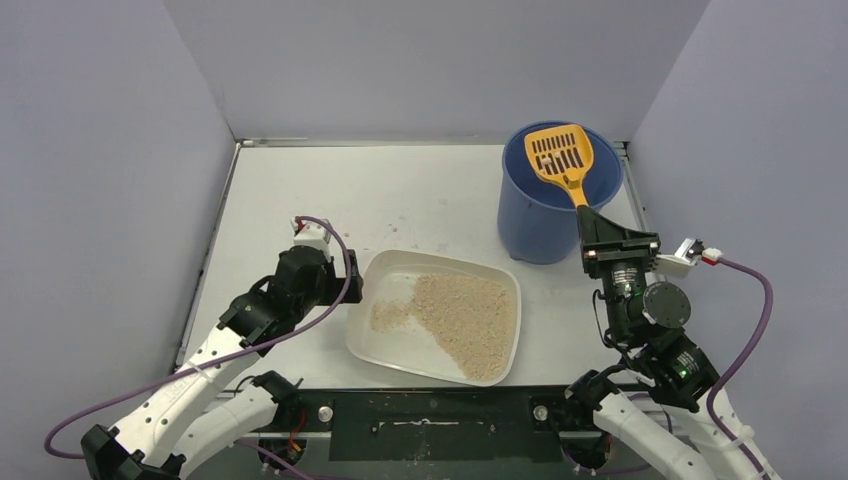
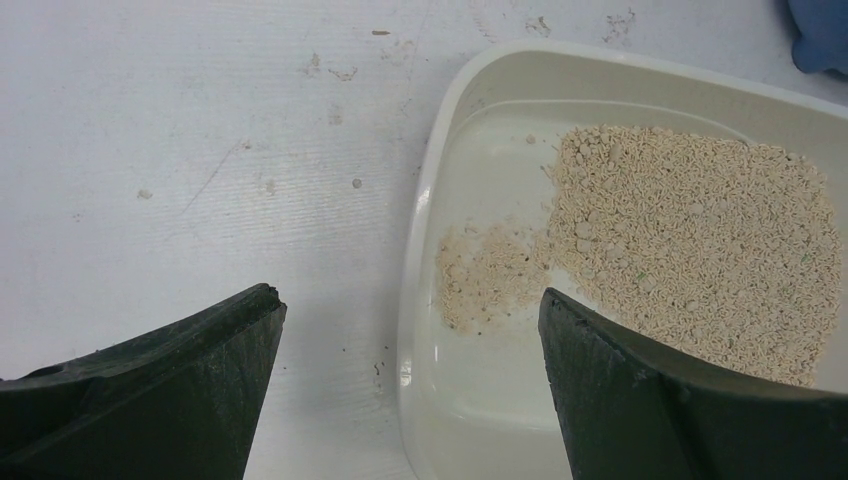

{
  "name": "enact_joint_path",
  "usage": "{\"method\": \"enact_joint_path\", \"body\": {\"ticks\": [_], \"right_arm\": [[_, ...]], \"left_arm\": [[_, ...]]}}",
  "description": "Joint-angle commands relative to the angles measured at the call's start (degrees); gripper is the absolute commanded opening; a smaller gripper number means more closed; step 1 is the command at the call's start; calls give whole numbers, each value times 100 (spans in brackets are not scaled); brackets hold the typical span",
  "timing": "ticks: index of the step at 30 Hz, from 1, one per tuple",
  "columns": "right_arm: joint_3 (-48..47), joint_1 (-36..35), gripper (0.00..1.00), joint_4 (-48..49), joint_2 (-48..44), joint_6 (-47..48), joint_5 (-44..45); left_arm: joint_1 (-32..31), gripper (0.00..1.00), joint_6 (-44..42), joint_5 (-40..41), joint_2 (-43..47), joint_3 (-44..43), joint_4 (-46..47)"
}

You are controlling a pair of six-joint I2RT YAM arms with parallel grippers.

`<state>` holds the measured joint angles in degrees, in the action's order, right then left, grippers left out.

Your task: Clean the litter box

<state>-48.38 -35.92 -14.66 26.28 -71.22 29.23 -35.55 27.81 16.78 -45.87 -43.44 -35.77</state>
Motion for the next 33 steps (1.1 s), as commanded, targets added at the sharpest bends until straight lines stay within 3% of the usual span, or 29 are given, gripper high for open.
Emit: {"method": "enact_joint_path", "body": {"ticks": [1, 9, 17, 29, 33], "right_arm": [[-319, 45, 0, -256, 174, 411, 827], [-421, 37, 0, -475, 220, 1295, 1592], [-922, 38, 0, -845, 745, 2925, 1969], [-1532, 33, 0, -332, 1513, 6909, 1637], [-1669, 44, 0, -219, 1798, 8513, 923]], "left_arm": [[-22, 97, -63, 132, 127, -10, 219], [-22, 97, -64, 138, 168, -2, 228], [-22, 97, -73, 97, 196, 5, 255], [-18, 97, -79, 97, 305, 25, 272], [-22, 97, -81, 98, 341, 24, 281]]}}
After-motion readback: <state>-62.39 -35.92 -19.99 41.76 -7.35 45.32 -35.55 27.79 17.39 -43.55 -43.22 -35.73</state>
